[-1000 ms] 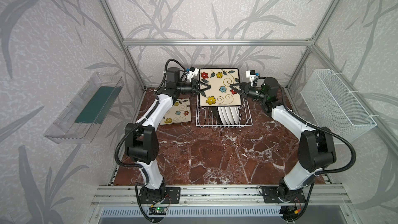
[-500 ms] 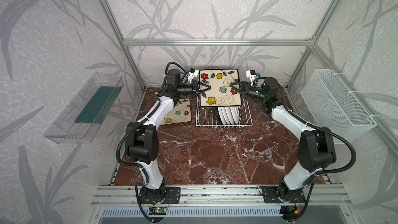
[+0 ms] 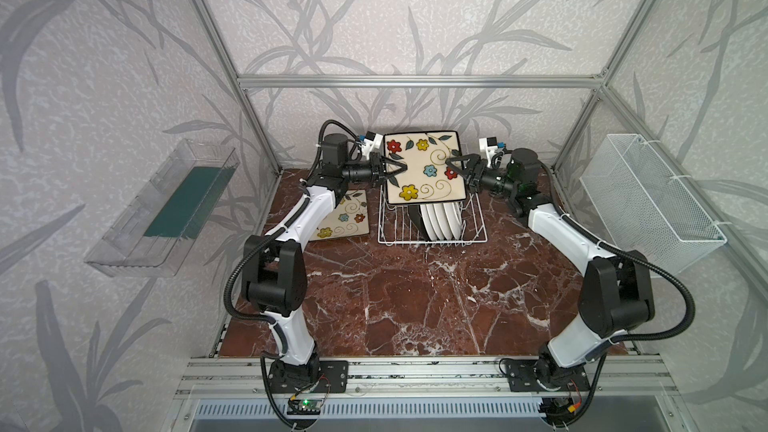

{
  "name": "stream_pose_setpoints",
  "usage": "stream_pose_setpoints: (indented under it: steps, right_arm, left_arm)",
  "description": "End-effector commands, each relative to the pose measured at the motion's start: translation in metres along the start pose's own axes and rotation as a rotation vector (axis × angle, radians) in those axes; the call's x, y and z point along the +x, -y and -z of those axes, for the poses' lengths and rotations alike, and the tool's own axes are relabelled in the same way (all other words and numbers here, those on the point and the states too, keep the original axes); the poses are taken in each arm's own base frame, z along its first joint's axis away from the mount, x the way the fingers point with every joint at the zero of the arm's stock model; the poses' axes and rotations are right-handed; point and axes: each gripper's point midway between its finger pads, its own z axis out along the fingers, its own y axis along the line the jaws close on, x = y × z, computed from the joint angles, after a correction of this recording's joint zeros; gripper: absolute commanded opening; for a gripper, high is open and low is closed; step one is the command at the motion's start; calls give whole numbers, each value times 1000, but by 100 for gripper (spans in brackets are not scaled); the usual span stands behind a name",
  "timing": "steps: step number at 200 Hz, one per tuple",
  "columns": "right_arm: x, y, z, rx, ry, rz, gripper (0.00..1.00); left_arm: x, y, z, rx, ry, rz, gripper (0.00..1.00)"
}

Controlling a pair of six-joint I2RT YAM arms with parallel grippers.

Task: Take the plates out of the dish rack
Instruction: 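Open the right gripper and draw it back while the left gripper holds the plate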

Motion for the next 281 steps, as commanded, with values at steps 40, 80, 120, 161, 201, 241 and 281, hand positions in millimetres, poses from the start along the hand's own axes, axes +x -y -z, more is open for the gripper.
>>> stream_pose_setpoints:
  steps: [40,80,120,161,201,241,281]
  right_arm:
    - [-8,-23,29,90,51,149,99]
    - [2,-26,45,144,25,243,99]
    - [9,-36,69,226,42,412,99]
    - [26,-55,84,254,31,578,99]
    - [45,-72,82,260,-2,720,99]
    - [69,-79,68,268,-93,809,99]
    - [87,-82,54,256,-139,869,99]
  left_arm:
    - [-5,60,15,11,19,-210,0]
    - [-7,69,31,-69,31,-248,0]
    - [-9,75,51,-211,58,-285,0]
    - [-15,70,79,-335,116,-275,0]
    - [-30,63,126,-482,224,-256,0]
    - [-36,56,163,-590,286,-231,0]
    - [-28,31,184,-715,279,-196,0]
